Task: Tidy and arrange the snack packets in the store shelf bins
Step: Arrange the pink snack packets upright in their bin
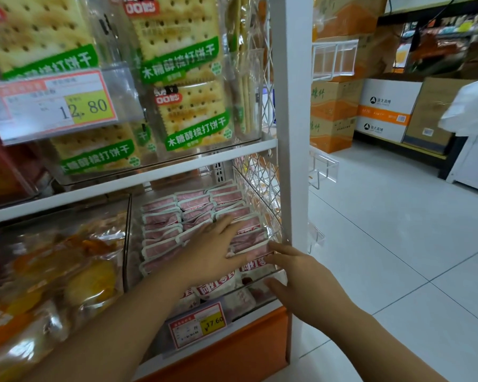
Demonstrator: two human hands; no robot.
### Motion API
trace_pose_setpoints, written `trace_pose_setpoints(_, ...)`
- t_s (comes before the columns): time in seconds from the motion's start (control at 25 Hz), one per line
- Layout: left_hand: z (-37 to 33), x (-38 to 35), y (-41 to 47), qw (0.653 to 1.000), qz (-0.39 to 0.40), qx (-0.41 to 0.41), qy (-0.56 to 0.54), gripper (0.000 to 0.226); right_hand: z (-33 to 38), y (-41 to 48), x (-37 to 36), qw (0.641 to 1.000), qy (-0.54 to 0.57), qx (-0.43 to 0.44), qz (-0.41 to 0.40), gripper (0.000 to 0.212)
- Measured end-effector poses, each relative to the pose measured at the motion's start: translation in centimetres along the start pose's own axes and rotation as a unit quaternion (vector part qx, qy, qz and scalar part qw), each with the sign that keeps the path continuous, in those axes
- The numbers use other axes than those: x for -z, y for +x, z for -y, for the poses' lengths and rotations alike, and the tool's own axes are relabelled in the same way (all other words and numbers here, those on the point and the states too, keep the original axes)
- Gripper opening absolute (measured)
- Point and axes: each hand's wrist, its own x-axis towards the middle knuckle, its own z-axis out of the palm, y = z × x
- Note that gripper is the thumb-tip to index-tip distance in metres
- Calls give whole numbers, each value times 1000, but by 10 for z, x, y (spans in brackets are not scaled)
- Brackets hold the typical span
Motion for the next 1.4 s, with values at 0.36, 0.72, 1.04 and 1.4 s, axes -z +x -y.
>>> trace_pose_setpoints(0.36,18,10,-42,981,74,168,57,103,11,16,-18,987,-9,106,-120,38)
trace_pose_setpoints(0.72,34,0,-24,990,50,98,91,83,23,91,-26,988,-87,92,85,72)
trace_pose_setpoints(1.04,32,10,-29,991,66,83,76,88,29,93,-13,980,-136,86,113,54)
trace_pose_setpoints(1.4,52,27,-79,981,3,103,164,102,57,182,-29,971,-109,154,147,29)
